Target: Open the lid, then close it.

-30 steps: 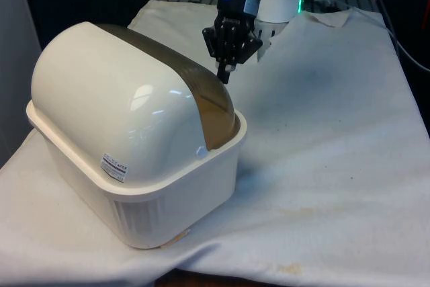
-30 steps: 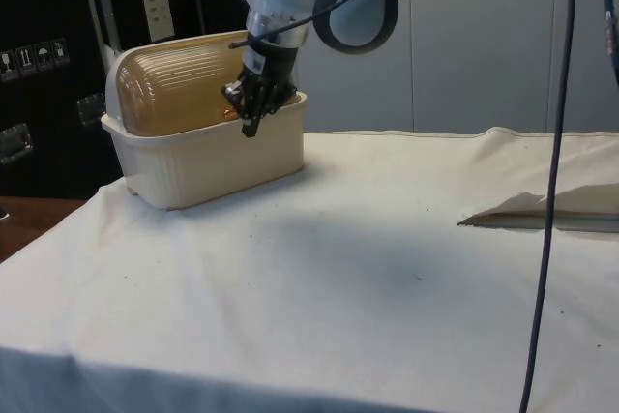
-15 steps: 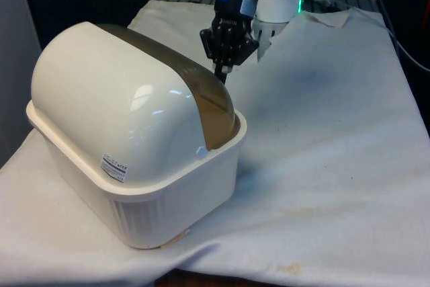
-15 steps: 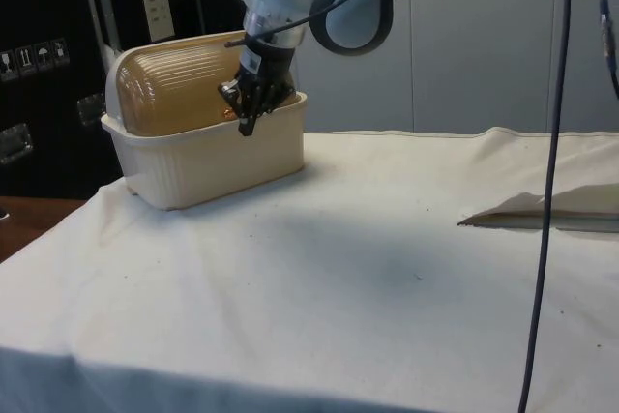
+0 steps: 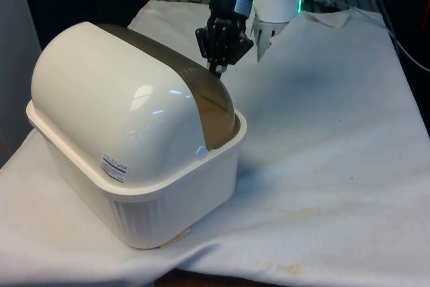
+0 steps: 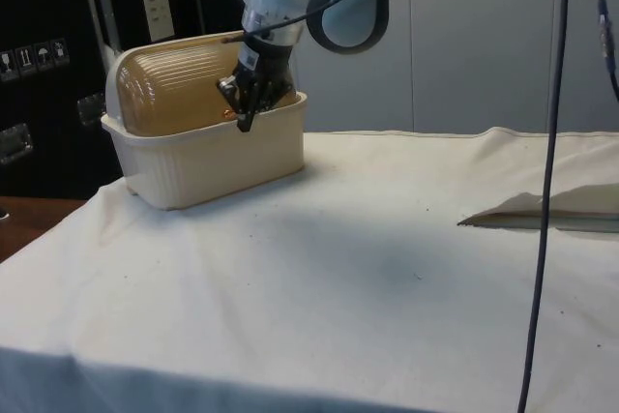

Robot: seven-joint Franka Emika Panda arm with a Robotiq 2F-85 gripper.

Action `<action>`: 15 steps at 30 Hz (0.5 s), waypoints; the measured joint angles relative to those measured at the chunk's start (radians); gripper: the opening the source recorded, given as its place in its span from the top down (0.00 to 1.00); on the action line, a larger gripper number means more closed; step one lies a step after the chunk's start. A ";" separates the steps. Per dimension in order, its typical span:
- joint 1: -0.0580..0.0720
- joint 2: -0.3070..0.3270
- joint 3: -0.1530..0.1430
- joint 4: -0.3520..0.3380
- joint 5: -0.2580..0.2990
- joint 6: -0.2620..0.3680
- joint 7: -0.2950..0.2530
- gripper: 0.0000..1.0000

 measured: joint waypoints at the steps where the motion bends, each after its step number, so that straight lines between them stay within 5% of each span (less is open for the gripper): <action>1: 0.000 0.001 -0.001 0.001 0.000 0.000 0.001 1.00; 15: -0.002 0.020 -0.024 0.031 0.000 0.000 0.023 1.00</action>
